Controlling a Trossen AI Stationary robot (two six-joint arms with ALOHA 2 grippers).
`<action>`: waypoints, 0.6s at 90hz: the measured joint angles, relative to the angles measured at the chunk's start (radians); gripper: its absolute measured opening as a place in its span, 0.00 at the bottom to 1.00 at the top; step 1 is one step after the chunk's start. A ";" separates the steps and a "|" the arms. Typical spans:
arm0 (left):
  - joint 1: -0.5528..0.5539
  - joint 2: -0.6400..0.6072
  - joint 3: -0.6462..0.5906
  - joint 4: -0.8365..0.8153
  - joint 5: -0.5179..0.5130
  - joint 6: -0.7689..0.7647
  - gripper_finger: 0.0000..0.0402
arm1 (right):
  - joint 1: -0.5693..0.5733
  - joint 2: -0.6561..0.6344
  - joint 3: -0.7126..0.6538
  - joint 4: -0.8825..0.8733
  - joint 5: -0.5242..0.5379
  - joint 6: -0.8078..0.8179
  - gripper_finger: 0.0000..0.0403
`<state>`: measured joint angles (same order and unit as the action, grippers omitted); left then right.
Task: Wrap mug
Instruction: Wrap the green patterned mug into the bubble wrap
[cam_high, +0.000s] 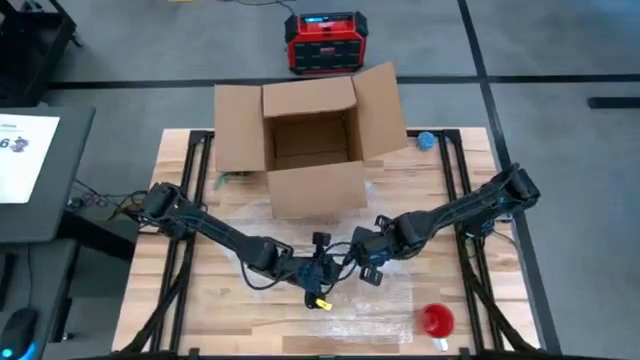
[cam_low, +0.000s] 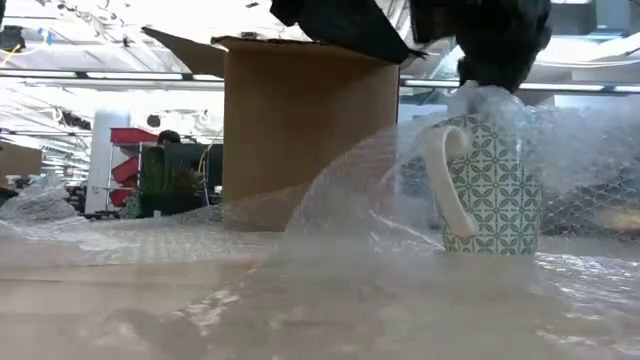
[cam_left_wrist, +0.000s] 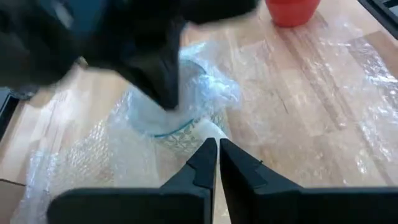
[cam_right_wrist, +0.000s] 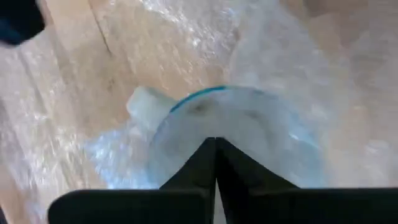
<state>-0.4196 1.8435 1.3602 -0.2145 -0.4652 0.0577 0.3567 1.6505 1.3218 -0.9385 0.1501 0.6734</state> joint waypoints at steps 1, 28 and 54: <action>0.000 0.000 0.000 -0.001 0.000 0.000 0.00 | 0.004 0.000 0.010 -0.010 0.006 0.001 0.00; -0.004 0.000 0.000 -0.006 0.001 -0.005 0.00 | 0.044 0.007 0.030 0.034 0.039 -0.015 0.00; -0.003 0.001 0.000 -0.007 0.002 -0.020 0.00 | -0.097 0.051 -0.205 0.203 -0.110 -0.011 0.00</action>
<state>-0.4221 1.8442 1.3602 -0.2219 -0.4632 0.0376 0.2595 1.7019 1.1166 -0.7360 0.0397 0.6620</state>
